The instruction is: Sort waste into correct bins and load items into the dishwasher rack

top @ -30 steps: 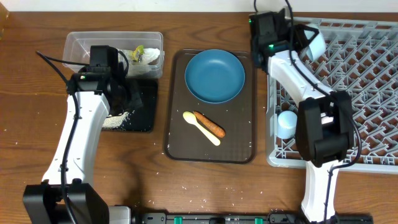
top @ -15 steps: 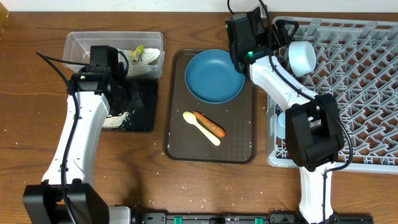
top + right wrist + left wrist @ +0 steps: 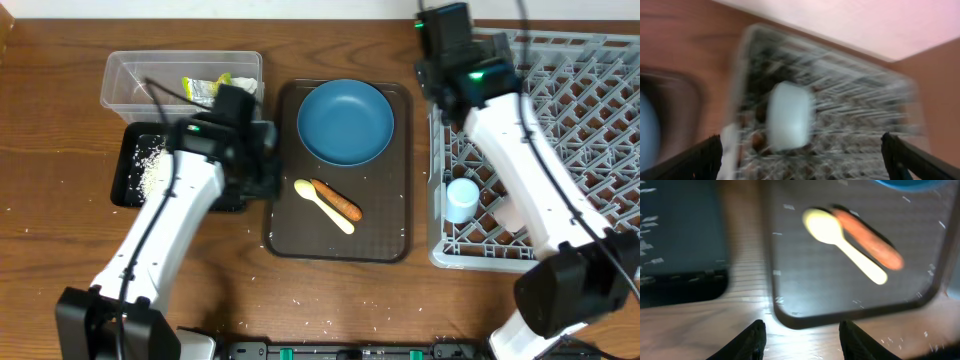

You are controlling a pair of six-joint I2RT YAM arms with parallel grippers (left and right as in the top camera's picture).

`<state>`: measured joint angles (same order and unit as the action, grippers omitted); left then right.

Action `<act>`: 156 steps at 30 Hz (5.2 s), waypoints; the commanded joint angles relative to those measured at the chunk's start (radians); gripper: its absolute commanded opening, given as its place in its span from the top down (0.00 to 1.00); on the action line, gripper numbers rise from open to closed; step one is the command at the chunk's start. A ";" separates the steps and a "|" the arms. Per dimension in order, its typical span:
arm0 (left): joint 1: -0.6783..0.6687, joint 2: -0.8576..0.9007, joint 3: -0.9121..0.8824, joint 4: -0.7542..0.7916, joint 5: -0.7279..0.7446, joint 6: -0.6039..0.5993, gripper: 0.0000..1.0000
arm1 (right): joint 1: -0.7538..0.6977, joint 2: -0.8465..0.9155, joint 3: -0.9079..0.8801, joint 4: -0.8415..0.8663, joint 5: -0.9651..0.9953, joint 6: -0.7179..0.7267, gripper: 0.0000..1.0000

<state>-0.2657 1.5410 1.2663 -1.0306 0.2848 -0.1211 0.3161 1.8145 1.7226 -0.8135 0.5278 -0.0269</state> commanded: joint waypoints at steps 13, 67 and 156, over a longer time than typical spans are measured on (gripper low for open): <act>-0.272 0.193 0.008 0.200 -0.069 -0.327 0.32 | -0.274 0.009 0.003 -0.148 -0.719 0.124 0.01; -0.344 0.299 0.043 0.388 -0.043 -0.518 0.74 | -0.291 0.009 0.002 -0.195 -0.698 0.100 0.01; -0.023 0.047 0.053 0.218 -0.293 -0.087 0.28 | -0.084 0.009 -0.005 -0.105 -0.729 0.238 0.17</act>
<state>-0.2760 1.5898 1.3045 -0.8211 -0.0132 -0.2337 0.1871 1.8233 1.7206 -0.9401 -0.1940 0.1257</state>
